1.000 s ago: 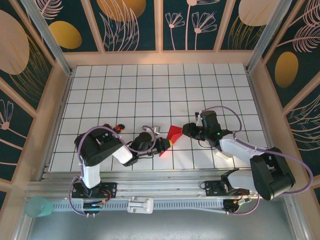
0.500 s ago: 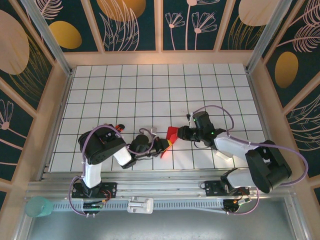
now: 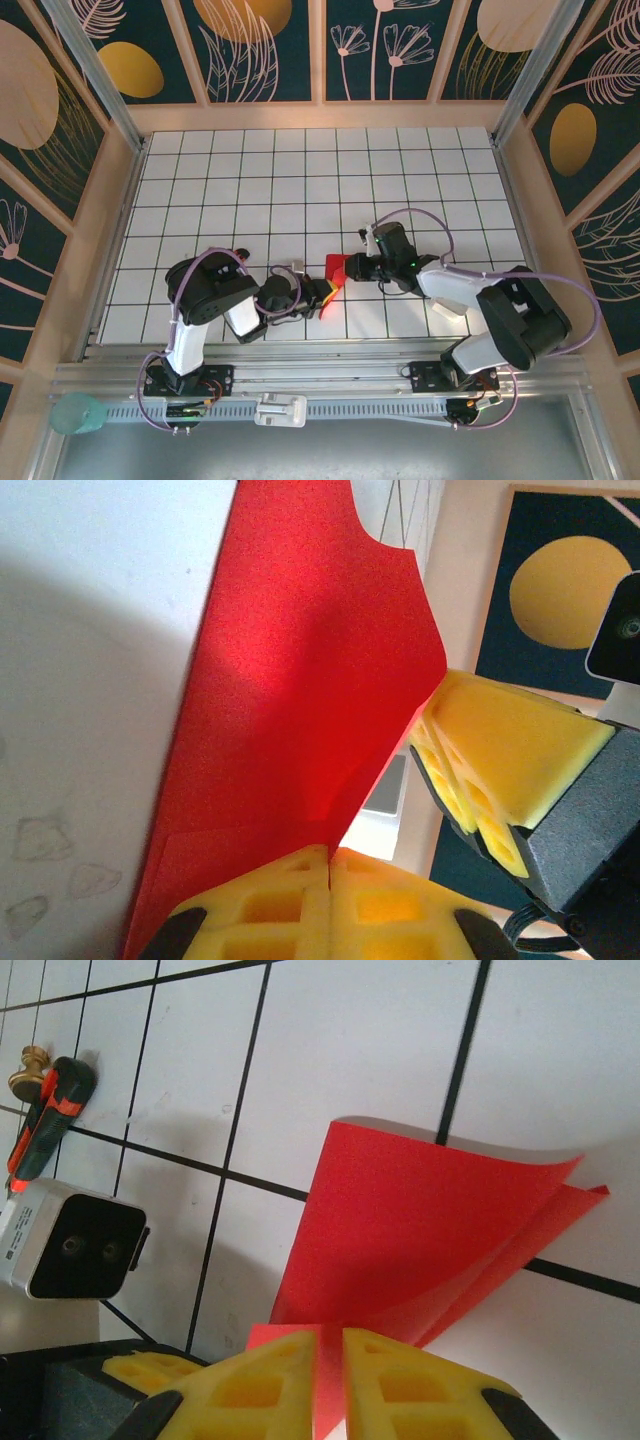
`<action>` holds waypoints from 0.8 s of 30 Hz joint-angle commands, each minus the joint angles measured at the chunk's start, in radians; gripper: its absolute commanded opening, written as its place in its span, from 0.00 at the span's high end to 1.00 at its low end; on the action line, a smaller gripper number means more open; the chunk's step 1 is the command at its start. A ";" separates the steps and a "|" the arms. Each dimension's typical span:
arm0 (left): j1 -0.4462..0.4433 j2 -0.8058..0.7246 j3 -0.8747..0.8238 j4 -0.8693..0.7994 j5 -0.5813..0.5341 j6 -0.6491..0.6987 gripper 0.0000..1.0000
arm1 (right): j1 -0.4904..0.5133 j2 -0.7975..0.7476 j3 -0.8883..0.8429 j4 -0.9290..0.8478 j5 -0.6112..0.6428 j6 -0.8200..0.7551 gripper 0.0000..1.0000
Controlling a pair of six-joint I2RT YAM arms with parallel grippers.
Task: Fold a paper plane with a square sheet of paper (pick it up from the middle)
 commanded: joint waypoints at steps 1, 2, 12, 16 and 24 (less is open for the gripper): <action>0.004 0.015 -0.015 0.080 -0.032 -0.051 1.00 | 0.016 0.031 0.040 0.036 -0.021 -0.033 0.86; 0.004 0.013 -0.018 0.079 -0.036 -0.058 1.00 | 0.016 0.039 0.042 0.039 -0.022 -0.035 0.86; 0.005 0.023 -0.063 0.094 -0.074 -0.117 1.00 | 0.027 0.108 0.054 0.069 -0.046 -0.041 0.88; 0.005 0.043 -0.078 0.120 -0.087 -0.153 1.00 | 0.037 0.133 0.067 0.075 -0.049 -0.044 0.88; 0.004 0.042 -0.086 0.087 -0.088 -0.171 1.00 | 0.040 0.161 0.080 0.078 -0.062 -0.053 0.86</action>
